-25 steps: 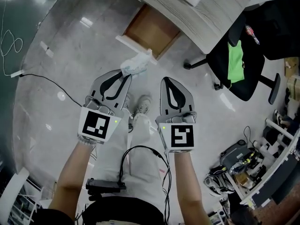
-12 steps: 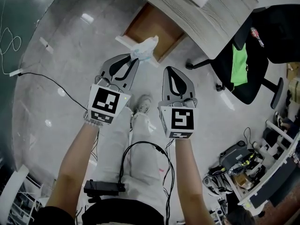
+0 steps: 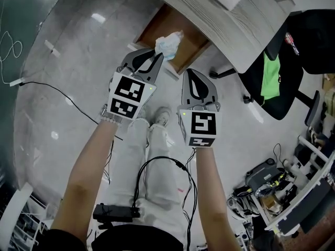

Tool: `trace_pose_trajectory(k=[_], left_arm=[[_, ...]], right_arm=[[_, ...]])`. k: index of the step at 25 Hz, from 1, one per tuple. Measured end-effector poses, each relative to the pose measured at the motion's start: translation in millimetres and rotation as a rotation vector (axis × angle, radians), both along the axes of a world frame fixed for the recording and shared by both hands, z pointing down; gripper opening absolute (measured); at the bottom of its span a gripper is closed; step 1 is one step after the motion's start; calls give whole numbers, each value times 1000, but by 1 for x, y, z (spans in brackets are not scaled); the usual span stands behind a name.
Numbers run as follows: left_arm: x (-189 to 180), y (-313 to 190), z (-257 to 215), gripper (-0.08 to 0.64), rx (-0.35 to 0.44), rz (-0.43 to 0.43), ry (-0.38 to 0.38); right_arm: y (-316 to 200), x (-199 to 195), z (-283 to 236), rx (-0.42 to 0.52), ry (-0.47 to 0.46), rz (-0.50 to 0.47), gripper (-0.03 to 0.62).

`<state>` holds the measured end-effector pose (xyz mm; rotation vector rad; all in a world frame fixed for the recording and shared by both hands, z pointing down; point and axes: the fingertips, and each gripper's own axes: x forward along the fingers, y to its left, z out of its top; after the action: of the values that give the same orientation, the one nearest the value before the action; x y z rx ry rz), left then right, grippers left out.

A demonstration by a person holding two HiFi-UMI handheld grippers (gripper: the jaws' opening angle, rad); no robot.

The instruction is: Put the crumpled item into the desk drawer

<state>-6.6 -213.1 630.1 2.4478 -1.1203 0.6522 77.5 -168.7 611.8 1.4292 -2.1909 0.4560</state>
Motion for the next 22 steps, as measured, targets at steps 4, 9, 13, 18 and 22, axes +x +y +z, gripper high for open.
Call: trace_pose_trajectory(k=[4, 9, 13, 18, 22], left_arm=[[12, -4, 16, 64, -41, 54, -31], [27, -1, 31, 64, -74, 157, -65], [30, -2, 45, 66, -105, 169, -120], [29, -3, 51, 70, -130, 153, -120], [28, -5, 51, 93, -125, 148, -147]], right_arm=[[-2, 0, 5, -9, 3, 0, 5], [-2, -1, 7, -11, -5, 11, 5], [-2, 3, 8, -18, -4, 19, 5], [-2, 4, 11, -19, -4, 18, 5], [-1, 3, 12, -23, -5, 18, 5]])
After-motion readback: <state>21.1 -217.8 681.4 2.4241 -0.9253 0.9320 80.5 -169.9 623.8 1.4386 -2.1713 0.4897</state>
